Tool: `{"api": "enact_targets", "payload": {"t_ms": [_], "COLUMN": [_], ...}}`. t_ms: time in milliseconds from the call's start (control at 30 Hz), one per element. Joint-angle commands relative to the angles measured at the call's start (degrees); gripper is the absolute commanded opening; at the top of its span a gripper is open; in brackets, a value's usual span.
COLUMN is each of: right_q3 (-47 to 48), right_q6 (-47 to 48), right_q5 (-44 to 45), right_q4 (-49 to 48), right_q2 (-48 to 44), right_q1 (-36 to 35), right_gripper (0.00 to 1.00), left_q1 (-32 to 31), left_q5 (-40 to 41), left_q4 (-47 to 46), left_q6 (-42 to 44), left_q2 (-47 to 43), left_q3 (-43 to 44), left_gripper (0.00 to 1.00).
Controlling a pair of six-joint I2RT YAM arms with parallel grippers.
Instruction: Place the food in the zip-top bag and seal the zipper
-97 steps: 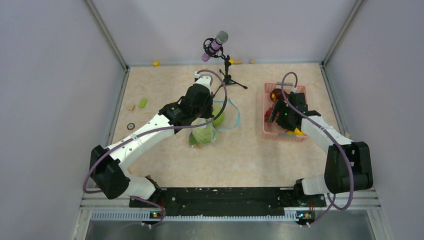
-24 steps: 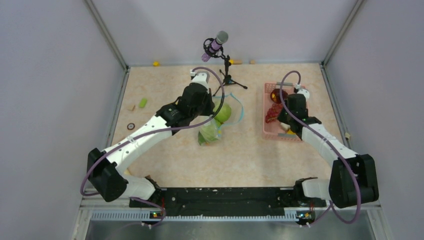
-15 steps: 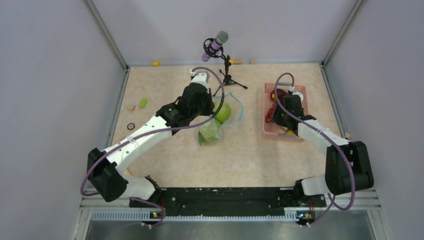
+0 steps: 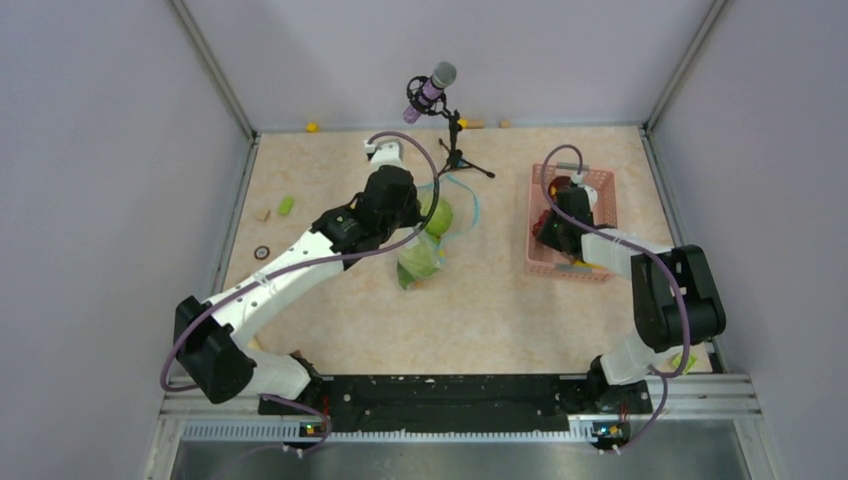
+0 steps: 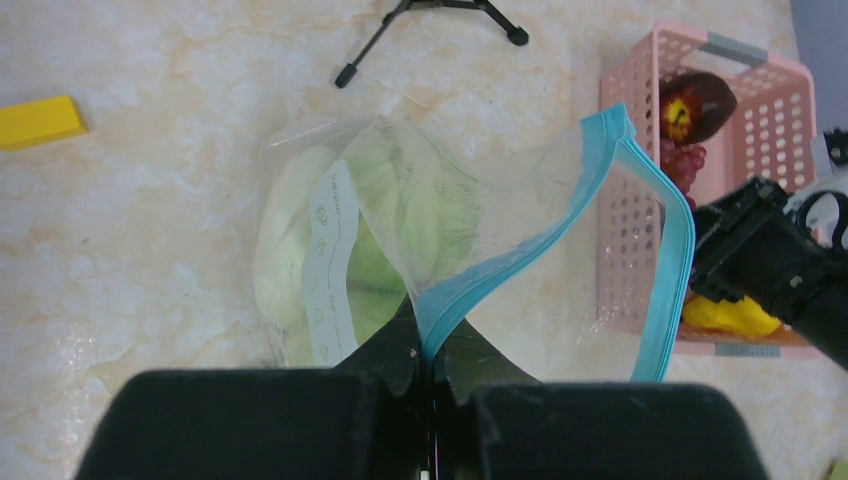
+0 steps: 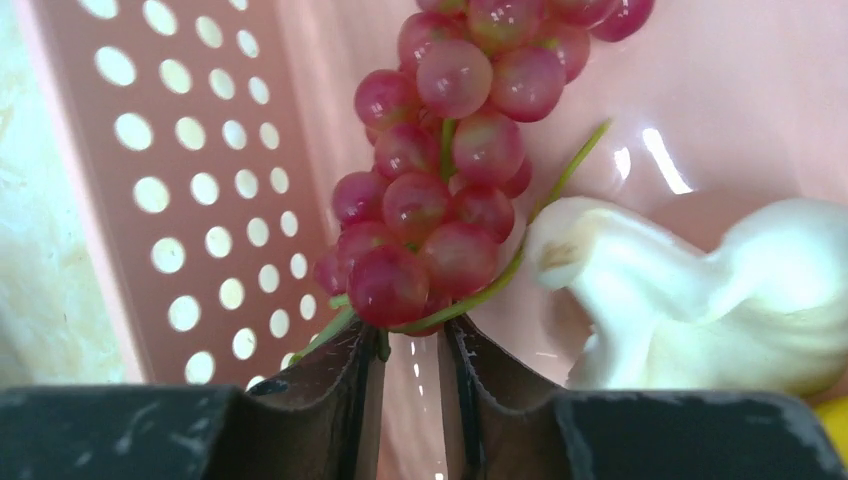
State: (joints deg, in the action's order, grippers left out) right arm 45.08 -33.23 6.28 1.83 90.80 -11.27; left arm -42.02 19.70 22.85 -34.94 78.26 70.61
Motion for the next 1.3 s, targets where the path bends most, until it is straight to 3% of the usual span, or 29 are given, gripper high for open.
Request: {"api": "enact_targets", "payload": {"t_ms": [0,67,267,500,1000,1167,1267], "right_q3": [0.4,-0.9,-3.7,-5.7,-2.2,0.7,2.6], "right_q6": [-1.5,-1.6,0.4,2.7,8.4,11.0,11.3], "right_q5": [4.1,5.0,7.1,8.3,2.0,-7.3,-17.0], "right_q4": [-6.6,-7.6,-8.1,-7.1,-2.0,-1.9,-0.9], "right_q2": [-0.1,-2.2,-10.7,-20.4,-39.3,-44.4,-45.9], "right_q1": [-1.1,-1.1,-1.1,-1.1,-1.2,-1.2,-1.2], "right_gripper": [0.09,0.0,0.0,0.0,0.0,0.0,0.0], "left_q1": [0.2,0.1,-0.5,-1.0,-1.1,-1.0,-1.0], "left_q5": [9.0,13.0,21.3,21.8,1.1,-10.9,-13.0], "left_q4": [-1.9,-1.0,3.2,3.9,-12.7,-15.0,-15.0], "left_q6": [-7.1,-10.3,-16.6,-18.2,-8.2,-4.5,-4.0], "left_q2": [-3.4,-4.0,-3.2,0.3,-0.6,2.1,3.0], "left_q3": [4.0,4.2,6.7,8.3,-0.5,0.1,0.5], "left_gripper": [0.0,0.0,0.0,0.0,0.0,0.0,0.0]}}
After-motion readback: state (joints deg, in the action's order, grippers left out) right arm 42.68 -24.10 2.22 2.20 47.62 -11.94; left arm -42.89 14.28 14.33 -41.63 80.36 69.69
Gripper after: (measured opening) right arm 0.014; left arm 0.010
